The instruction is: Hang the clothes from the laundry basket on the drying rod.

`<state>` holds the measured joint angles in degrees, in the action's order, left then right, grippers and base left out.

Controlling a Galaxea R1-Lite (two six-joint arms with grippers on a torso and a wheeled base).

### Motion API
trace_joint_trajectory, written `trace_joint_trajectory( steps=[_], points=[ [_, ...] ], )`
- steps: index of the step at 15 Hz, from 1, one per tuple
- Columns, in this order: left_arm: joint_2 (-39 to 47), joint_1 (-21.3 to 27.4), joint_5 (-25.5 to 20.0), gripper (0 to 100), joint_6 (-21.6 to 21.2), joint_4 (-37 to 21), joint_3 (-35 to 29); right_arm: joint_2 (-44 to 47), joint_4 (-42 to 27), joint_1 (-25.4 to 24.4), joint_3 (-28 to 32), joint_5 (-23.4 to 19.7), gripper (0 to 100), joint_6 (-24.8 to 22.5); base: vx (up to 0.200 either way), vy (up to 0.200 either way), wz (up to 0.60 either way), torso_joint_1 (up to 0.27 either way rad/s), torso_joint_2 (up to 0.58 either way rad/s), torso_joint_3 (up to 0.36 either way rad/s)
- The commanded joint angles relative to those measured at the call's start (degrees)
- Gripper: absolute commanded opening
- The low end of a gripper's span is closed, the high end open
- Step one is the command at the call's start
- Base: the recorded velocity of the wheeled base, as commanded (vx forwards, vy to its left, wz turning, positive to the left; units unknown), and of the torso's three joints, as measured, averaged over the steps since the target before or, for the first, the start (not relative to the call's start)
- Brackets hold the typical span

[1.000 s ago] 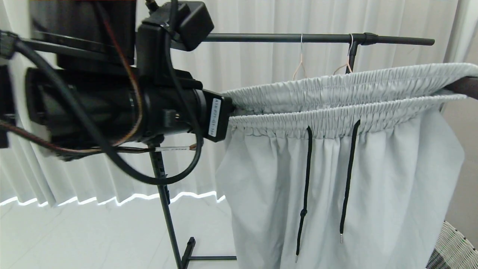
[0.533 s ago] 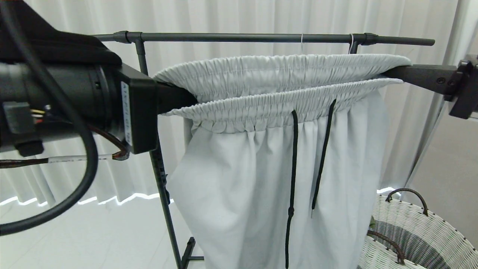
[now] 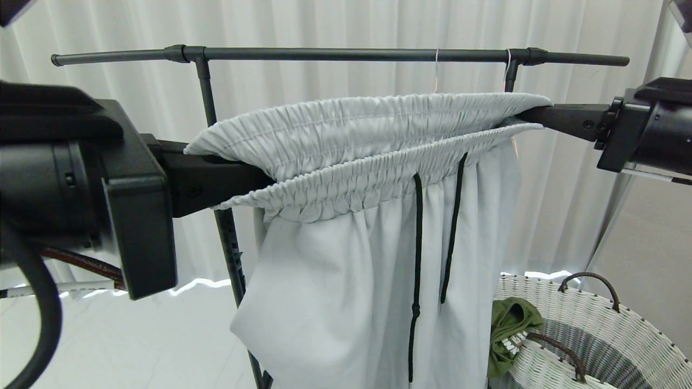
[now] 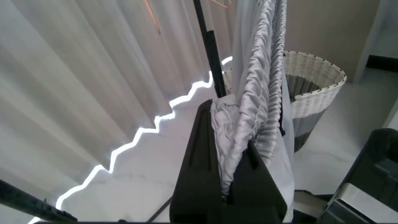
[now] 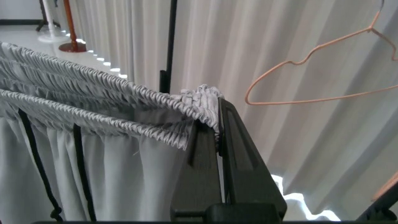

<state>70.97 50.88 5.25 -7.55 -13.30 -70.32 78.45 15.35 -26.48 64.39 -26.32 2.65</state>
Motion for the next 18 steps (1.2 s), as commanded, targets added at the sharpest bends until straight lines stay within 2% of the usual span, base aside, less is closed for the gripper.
trace_joint_trajectory(
  steps=[1,4,7,11,12,18],
  points=[
    [-0.1,0.1,0.0,0,0.0,0.0,0.1,0.0,0.0,-0.1,-0.1,0.2,0,0.0,0.000,0.000,0.00,0.000,0.00,0.000],
    [0.3,-0.5,0.1,0,0.1,0.0,-0.2,-0.7,0.0,0.0,-0.1,0.5,0,0.0,0.000,0.000,0.00,0.000,0.00,0.000],
    [3.7,-4.4,0.0,0,1.5,0.2,0.3,-2.7,-0.5,0.0,-1.9,0.6,0,0.0,0.000,0.000,0.00,0.000,0.00,0.000],
    [7.7,-5.4,-0.1,0,3.0,0.4,-3.2,-3.2,-0.5,0.0,-2.8,0.6,0,0.1,0.000,0.000,0.00,0.000,0.00,0.000],
    [10.5,-6.1,0.0,0,3.0,0.4,-7.0,-3.1,-0.5,-0.1,-3.0,0.6,0,0.0,0.000,0.000,0.00,0.000,0.00,0.000],
    [23.9,-11.2,0.1,0,3.4,0.5,-18.5,-1.4,0.4,0.3,-3.9,0.6,0,0.2,0.000,0.000,0.00,0.000,0.00,0.000]
  ],
)
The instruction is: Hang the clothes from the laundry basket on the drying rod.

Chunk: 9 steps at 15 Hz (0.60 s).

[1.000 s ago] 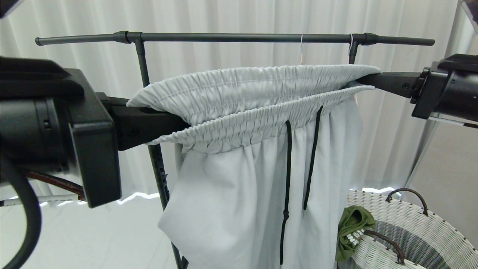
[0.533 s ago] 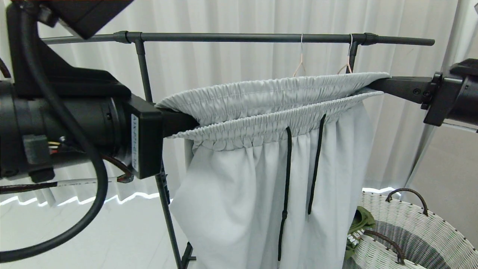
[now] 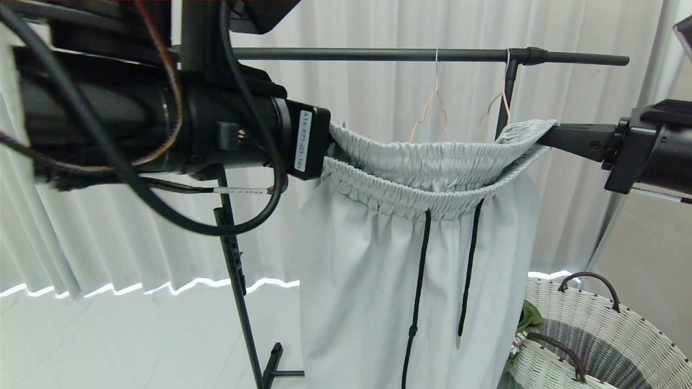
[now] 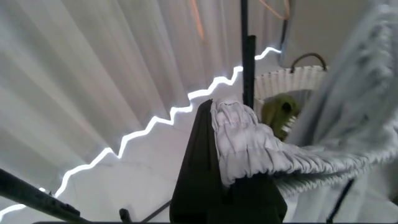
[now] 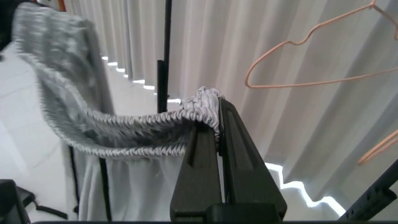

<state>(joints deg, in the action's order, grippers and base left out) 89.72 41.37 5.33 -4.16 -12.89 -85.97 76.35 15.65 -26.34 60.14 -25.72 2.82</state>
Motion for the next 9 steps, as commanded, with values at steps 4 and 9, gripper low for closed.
trace_joint_trajectory(
  steps=[4,9],
  points=[
    [6.5,-4.5,0.0,0,0.6,0.1,-4.6,3.7,0.8,1.9,2.3,-0.1,0,0.2,0.000,0.000,0.00,0.000,0.00,0.000],
    [6.3,-5.3,1.6,0,1.7,0.1,-2.6,5.9,4.4,2.1,2.0,0.1,0,1.4,0.000,0.000,0.00,0.000,0.00,0.000]
  ],
)
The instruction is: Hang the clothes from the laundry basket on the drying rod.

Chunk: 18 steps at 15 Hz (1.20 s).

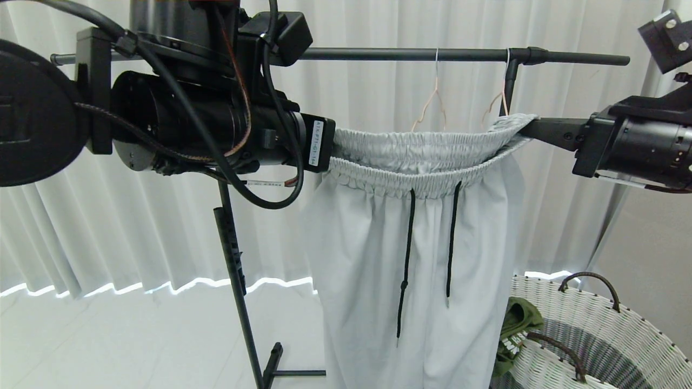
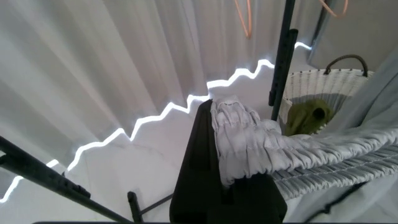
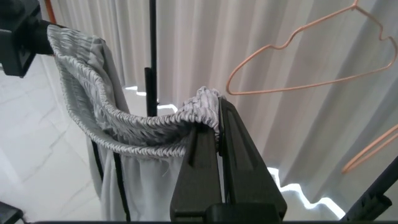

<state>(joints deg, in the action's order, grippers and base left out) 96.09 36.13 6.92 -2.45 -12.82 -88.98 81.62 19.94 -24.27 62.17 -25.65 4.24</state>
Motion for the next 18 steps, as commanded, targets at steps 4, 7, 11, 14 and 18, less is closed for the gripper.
trace_joint_trajectory(
  steps=[4,7,11,14,18],
  points=[
    [-0.5,-0.1,0.0,0,0.1,0.0,0.6,0.6,-0.2,0.0,-0.3,0.0,0,0.0,0.000,0.000,0.00,0.000,0.00,0.000],
    [-0.7,-0.3,0.0,0,0.1,0.0,0.6,0.2,-1.4,0.0,-0.4,0.1,100,0.2,0.000,0.000,0.00,0.000,0.00,0.000],
    [-1.3,-0.9,0.0,0,0.1,0.0,1.4,-1.5,-1.5,0.5,-2.8,0.2,100,-0.2,0.000,0.000,0.00,0.000,0.00,0.000],
    [-1.3,-3.3,0.0,0,0.2,0.0,1.4,-5.1,-1.5,0.6,-7.2,0.0,100,-0.3,0.000,0.000,0.00,0.000,0.00,0.000],
    [-2.1,-5.7,0.0,0,0.5,0.0,3.2,-7.8,-1.5,0.7,-9.2,-0.5,100,0.0,0.000,0.000,0.00,0.000,0.00,0.000]
  ],
)
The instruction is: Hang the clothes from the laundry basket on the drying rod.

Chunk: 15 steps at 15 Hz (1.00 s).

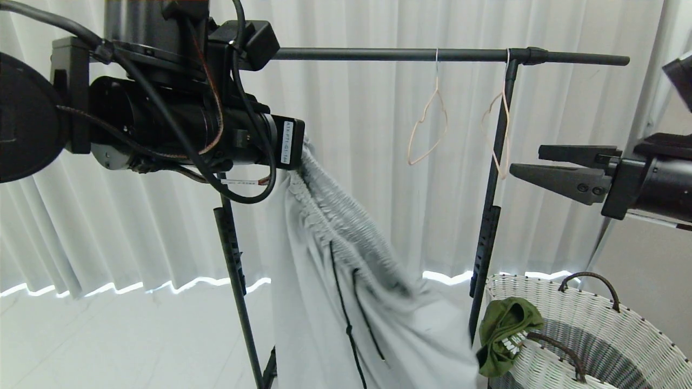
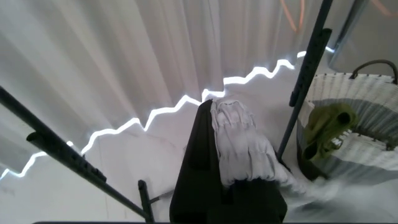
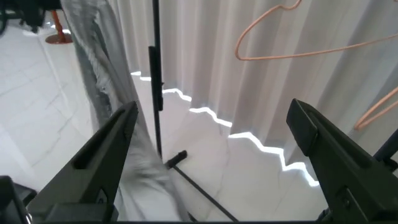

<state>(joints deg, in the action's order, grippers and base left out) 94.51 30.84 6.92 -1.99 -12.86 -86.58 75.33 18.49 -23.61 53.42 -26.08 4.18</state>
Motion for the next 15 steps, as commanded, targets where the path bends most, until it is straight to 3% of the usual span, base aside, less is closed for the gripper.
trace_joint_trajectory(
  steps=[1,4,6,8,9,11,12,15],
  points=[
    [-1.4,-0.4,0.0,0,0.1,0.0,2.2,-1.5,0.0,0.3,-0.4,0.4,100,0.1,0.000,0.000,0.00,0.000,0.00,0.000],
    [-5.1,-0.4,0.0,0,-0.1,0.1,7.2,-1.4,-1.5,4.5,-1.2,0.6,100,-0.5,0.000,0.000,0.00,0.000,0.00,0.000],
    [-8.4,-1.1,-0.1,0,-0.4,2.4,11.3,-2.2,-6.9,8.0,-2.3,1.6,100,-3.1,0.000,0.000,0.00,0.000,0.00,0.000],
    [-11.1,-1.2,-0.2,0,-1.0,4.9,14.5,-2.0,-13.0,9.2,-1.9,8.8,100,-5.3,0.000,0.000,0.00,0.000,0.00,0.000],
    [-13.0,-1.2,-0.2,0,-1.7,5.1,15.7,-0.8,-14.5,8.7,-1.8,19.0,100,-5.4,0.000,0.000,0.00,0.000,0.00,0.000],
    [-14.6,-1.2,-0.2,0,-2.8,5.1,17.5,0.2,-14.9,6.7,-2.4,30.9,100,-5.2,0.000,0.000,0.00,0.000,0.00,0.000],
    [-15.1,-1.2,-0.2,0,-2.9,5.2,18.2,0.0,-15.0,5.9,-2.7,34.3,100,-5.1,0.000,0.000,0.00,0.000,0.00,0.000],
    [-16.0,-1.2,-0.3,0,-2.9,6.1,20.1,-0.4,-13.9,6.0,-4.7,37.3,100,-6.6,0.000,0.000,0.00,0.000,0.00,0.000]
  ],
)
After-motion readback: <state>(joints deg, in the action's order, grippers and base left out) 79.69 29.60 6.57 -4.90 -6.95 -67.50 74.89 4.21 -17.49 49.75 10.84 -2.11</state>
